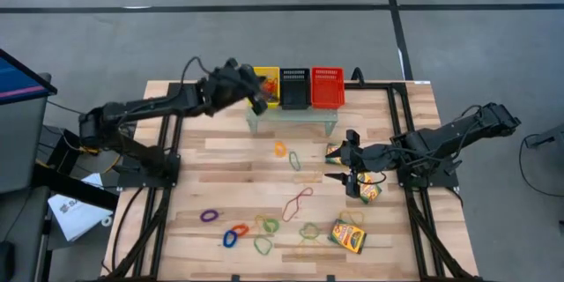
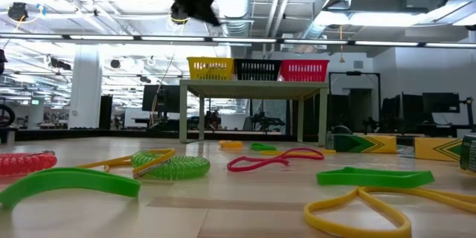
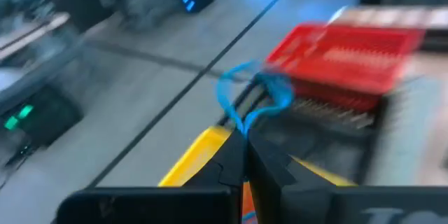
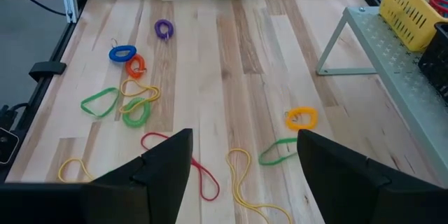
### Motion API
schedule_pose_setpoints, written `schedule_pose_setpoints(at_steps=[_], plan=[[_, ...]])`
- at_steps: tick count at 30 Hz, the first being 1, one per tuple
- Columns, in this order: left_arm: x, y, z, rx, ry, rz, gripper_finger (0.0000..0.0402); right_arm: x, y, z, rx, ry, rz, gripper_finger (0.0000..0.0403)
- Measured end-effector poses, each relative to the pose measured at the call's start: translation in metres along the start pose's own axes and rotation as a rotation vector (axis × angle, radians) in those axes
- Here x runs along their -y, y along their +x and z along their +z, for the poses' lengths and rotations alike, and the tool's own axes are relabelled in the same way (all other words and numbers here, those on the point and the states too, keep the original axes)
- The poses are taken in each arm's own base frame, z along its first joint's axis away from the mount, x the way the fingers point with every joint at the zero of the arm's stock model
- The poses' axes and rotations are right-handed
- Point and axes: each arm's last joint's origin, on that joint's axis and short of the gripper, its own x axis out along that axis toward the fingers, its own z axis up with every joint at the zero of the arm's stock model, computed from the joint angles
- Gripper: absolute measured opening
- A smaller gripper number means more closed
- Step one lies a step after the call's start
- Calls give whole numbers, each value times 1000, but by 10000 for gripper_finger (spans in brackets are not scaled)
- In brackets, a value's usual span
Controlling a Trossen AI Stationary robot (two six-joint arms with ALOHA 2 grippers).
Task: Pick & Place Office Desk Supplies
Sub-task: Put the small blue rubber band into the yellow bin on the shelf
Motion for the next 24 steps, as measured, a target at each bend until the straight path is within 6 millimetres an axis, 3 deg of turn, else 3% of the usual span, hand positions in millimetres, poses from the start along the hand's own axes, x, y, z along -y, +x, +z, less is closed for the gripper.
schedule_pose_setpoints(at_steps=[5,13,17,24], plan=[[-18,8,-14,-102,-47,-7,4,0,0,0,0,0,-2,254],[-13,13,-29,-121,-44,-16,24,0,0,0,1,0,-2,254],[-11,14,-35,-129,-27,-30,63,0,0,0,1,0,-2,254],[-10,14,-34,-126,-8,-37,168,0,0,0,1,1,-2,254]])
